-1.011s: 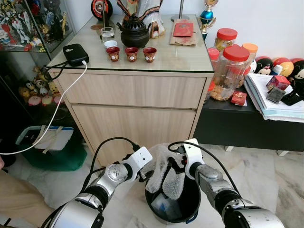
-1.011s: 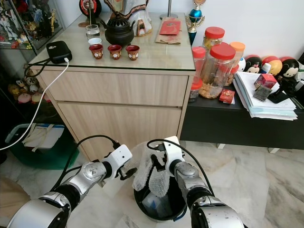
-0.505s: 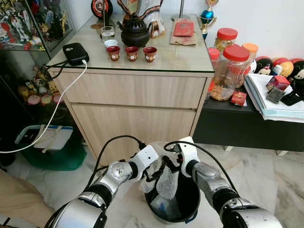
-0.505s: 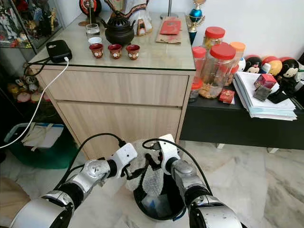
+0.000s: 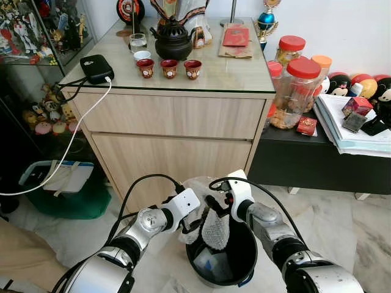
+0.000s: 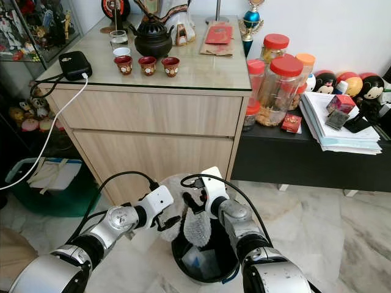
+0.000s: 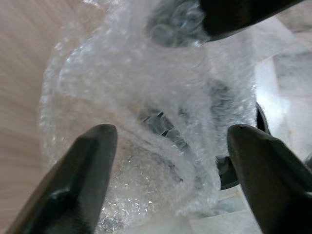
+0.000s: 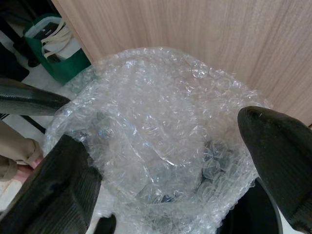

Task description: Picking trash to rubbish bin

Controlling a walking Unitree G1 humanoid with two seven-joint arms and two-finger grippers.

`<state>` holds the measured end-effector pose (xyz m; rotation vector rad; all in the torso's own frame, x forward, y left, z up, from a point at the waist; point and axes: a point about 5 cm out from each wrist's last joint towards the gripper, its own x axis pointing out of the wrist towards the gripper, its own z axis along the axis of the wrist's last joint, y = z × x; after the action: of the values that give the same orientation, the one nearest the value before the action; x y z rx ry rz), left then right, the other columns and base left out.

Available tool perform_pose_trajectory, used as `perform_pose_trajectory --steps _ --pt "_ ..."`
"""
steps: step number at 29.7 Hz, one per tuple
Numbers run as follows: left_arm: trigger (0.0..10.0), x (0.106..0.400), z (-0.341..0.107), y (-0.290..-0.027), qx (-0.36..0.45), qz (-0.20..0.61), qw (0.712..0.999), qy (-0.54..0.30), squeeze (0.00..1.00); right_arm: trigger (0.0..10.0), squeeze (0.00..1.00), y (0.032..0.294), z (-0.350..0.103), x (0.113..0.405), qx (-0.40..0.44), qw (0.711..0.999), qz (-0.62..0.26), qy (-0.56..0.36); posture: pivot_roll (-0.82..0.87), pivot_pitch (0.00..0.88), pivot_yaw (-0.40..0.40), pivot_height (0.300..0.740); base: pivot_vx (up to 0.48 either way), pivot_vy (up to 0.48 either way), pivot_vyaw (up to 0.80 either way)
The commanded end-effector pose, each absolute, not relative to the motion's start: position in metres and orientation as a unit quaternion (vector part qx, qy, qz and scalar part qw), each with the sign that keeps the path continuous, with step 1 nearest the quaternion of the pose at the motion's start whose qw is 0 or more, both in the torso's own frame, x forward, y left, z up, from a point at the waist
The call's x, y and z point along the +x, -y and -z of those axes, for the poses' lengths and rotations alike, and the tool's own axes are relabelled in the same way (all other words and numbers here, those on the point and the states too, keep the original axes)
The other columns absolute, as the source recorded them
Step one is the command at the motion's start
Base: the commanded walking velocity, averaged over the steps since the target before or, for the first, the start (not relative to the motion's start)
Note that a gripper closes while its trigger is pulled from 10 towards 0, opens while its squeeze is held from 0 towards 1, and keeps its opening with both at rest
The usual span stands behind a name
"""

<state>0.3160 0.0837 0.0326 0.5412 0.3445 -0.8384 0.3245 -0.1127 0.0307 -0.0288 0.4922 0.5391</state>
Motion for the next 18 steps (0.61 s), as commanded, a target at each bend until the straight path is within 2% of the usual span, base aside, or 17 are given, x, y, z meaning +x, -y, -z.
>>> perform_pose_trajectory --steps 1,18 --pt "0.0 0.3184 -0.0334 -0.0865 0.276 0.393 0.861 -0.167 0.00 10.0 0.00 0.1134 -0.0362 0.3282 -0.016 0.938 -0.263 -0.227 -0.01 0.063 -0.037 0.740 0.000 0.000 0.00" --pt "0.0 0.3281 -0.0433 -0.0897 0.276 0.350 0.884 -0.144 0.00 10.0 0.00 0.1117 -0.0352 0.3269 -0.010 0.937 -0.267 -0.227 -0.01 0.062 -0.037 0.740 0.000 0.000 0.00"
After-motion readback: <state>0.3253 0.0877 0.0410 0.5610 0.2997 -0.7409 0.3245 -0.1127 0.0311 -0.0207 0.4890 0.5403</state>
